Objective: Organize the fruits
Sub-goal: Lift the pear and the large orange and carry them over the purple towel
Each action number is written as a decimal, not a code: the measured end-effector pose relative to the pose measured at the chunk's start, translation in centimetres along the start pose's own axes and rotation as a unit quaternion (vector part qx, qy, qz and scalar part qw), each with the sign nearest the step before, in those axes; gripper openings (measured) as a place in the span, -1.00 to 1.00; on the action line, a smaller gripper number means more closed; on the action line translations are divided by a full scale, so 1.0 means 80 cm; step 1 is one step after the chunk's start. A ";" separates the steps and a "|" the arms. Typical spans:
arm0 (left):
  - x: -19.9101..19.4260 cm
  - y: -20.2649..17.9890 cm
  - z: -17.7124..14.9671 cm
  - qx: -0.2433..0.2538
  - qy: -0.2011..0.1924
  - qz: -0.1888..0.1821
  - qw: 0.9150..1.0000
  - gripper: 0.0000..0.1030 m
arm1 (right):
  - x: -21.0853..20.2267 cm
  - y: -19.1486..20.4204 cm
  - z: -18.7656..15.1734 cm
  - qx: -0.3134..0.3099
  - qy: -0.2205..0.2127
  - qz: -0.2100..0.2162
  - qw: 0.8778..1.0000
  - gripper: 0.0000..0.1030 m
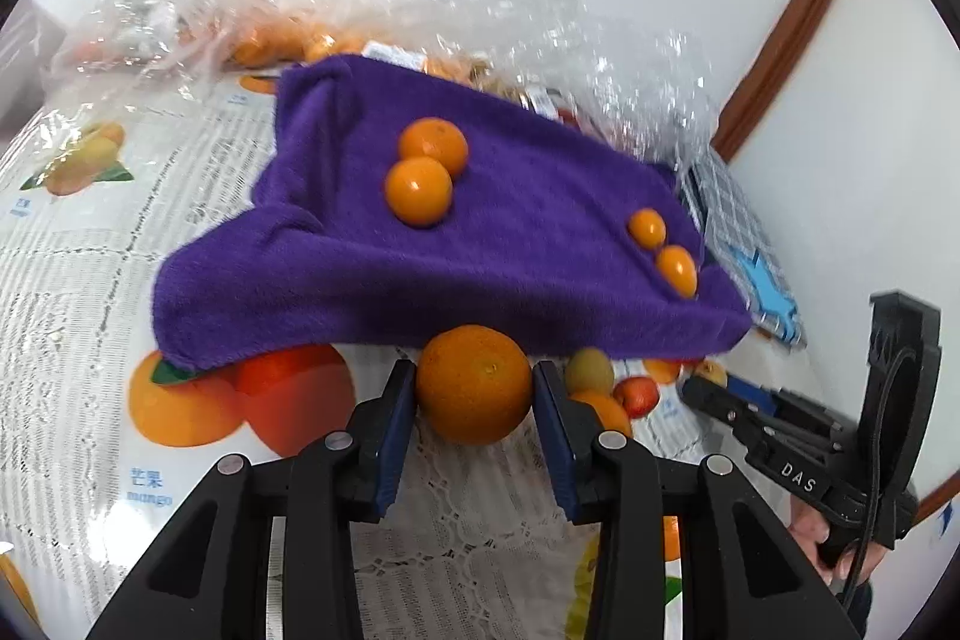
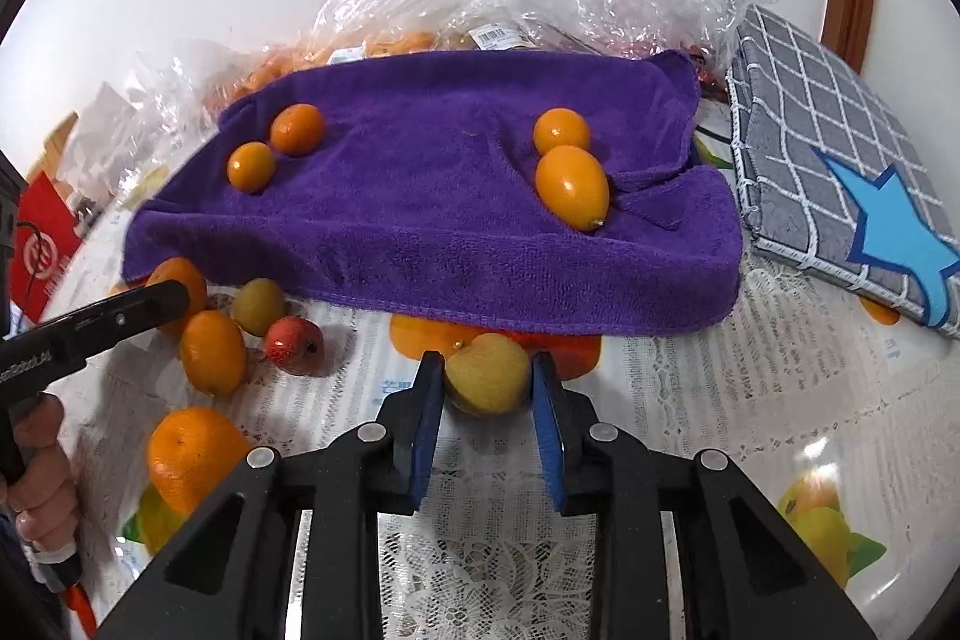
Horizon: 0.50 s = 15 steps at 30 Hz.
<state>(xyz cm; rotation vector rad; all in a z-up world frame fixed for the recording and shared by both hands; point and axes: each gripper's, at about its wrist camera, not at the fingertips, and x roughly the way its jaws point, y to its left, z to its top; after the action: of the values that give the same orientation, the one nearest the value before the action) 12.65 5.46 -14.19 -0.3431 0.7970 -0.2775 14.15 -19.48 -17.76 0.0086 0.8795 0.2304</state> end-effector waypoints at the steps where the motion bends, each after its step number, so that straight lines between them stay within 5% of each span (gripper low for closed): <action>1: -0.003 0.002 0.001 -0.005 -0.005 -0.003 1.000 -0.28 | -0.003 -0.003 0.000 0.006 -0.006 0.009 1.000 -0.43; 15: -0.041 0.021 0.009 -0.045 -0.078 -0.019 0.996 -0.28 | -0.045 0.001 -0.003 -0.001 -0.091 0.049 0.995 -0.43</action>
<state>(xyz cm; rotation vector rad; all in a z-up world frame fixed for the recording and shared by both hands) 11.18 8.31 -12.29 -0.4602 0.6508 -0.2478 11.74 -20.18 -15.14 0.0697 0.6984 0.3164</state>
